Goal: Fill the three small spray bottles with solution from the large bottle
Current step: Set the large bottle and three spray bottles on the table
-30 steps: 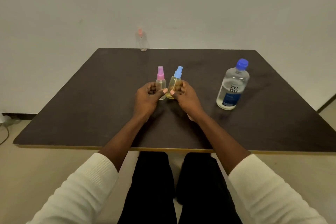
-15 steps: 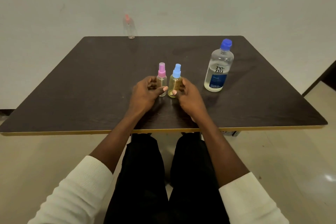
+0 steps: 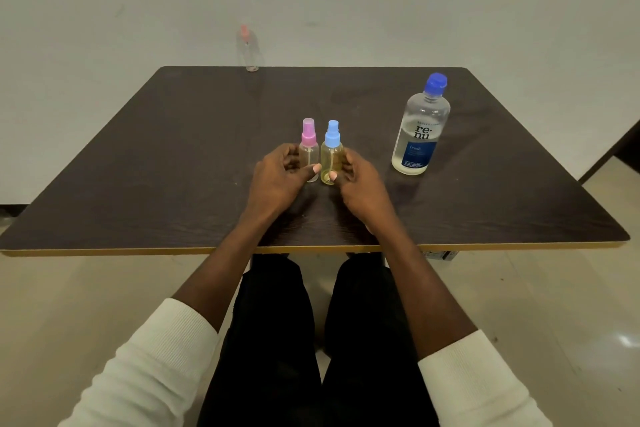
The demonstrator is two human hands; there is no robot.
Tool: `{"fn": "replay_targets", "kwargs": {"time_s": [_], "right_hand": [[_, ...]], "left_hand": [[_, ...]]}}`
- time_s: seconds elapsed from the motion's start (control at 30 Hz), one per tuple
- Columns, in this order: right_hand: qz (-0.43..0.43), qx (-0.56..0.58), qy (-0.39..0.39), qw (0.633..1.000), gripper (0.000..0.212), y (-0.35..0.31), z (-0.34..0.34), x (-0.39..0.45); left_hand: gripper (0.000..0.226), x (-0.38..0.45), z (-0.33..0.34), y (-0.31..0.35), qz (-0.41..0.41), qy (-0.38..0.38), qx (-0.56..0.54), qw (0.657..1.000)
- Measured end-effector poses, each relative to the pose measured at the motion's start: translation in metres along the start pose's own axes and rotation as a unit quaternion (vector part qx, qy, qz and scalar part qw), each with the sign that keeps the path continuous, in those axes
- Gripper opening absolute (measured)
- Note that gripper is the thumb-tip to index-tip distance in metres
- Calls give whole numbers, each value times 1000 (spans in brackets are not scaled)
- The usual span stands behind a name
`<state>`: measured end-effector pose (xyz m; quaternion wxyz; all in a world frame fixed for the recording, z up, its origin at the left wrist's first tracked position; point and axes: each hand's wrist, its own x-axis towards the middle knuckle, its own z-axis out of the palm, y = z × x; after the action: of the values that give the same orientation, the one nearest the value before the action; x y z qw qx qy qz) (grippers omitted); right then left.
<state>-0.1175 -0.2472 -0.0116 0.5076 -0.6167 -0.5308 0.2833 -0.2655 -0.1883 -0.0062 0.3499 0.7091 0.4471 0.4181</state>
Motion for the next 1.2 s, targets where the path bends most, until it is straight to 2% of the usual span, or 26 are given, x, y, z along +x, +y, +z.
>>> {"fn": "replay_targets", "kwargs": {"time_s": [0.23, 0.4, 0.5, 0.63, 0.83, 0.97, 1.2], "right_hand": [[7, 66, -10, 998, 49, -2, -3, -2], [66, 77, 67, 993, 57, -1, -4, 1], [90, 63, 104, 989, 47, 2, -5, 5], [131, 42, 116, 984, 28, 3, -9, 25], [147, 1, 124, 981, 21, -2, -10, 78], [111, -46, 133, 984, 20, 2, -9, 103], [92, -50, 148, 983, 26, 17, -5, 162]], "left_hand": [[38, 0, -1, 1, -9, -2, -12, 1000], [33, 1, -2, -1, -17, 28, -43, 999], [31, 4, -3, -6, -49, 65, -70, 994], [15, 13, -5, -14, -119, 121, -148, 974], [19, 50, -6, -18, -163, 119, -185, 962], [15, 95, -7, -31, -155, 143, -159, 965], [7, 182, -2, -59, -112, 212, -48, 970]]}}
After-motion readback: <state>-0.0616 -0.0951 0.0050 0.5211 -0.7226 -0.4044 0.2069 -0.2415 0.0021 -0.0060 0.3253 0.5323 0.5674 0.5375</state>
